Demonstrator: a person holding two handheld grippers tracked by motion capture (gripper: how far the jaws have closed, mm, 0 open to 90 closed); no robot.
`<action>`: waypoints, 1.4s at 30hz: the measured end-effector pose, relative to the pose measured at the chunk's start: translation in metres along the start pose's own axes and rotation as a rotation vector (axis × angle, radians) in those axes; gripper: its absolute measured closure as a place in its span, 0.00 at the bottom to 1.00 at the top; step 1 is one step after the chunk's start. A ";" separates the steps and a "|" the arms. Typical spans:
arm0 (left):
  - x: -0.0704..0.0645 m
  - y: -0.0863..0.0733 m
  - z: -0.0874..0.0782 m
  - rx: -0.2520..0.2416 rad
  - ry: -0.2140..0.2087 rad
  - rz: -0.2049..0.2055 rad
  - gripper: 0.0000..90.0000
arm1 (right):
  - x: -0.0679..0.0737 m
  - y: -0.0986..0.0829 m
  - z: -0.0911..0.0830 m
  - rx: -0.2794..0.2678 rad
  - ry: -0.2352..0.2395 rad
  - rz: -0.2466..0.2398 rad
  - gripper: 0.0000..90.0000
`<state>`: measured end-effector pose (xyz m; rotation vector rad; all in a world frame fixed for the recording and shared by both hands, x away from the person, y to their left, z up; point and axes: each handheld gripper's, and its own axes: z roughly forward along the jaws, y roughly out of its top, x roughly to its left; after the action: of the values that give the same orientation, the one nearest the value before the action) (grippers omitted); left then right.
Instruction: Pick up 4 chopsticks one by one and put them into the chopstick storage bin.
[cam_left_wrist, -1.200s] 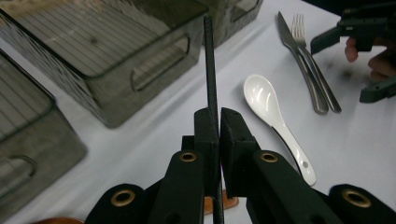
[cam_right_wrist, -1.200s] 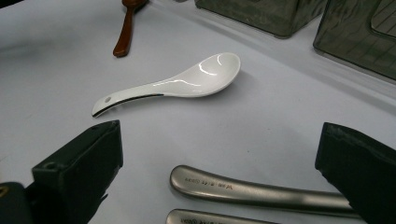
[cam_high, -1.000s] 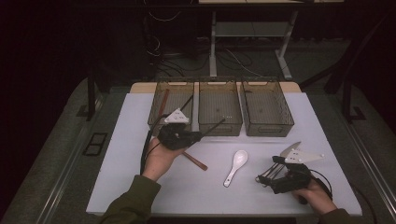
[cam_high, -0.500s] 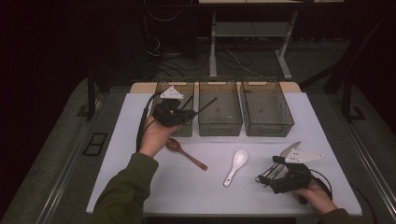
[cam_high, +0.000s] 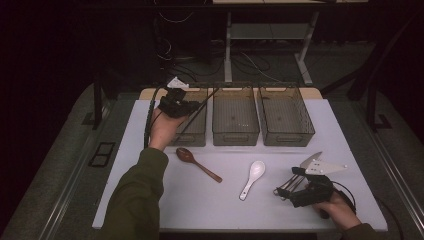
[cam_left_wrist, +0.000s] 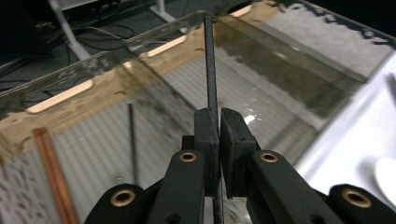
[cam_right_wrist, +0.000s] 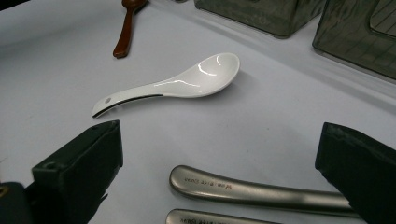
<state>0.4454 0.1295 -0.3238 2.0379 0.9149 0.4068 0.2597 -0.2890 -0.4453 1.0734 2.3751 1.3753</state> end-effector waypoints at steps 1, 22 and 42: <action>0.004 -0.001 0.002 -0.003 0.005 -0.008 0.95 | 0.000 0.000 0.000 0.000 0.001 -0.001 0.01; 0.053 -0.016 0.044 -0.020 0.074 -0.071 0.94 | 0.000 0.000 0.000 0.001 0.005 -0.004 0.01; 0.053 -0.019 0.050 0.023 0.124 -0.077 0.63 | 0.000 0.000 0.001 0.002 0.006 -0.007 0.01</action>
<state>0.5015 0.1475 -0.3708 2.0083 1.0747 0.4871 0.2597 -0.2885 -0.4460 1.0617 2.3831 1.3762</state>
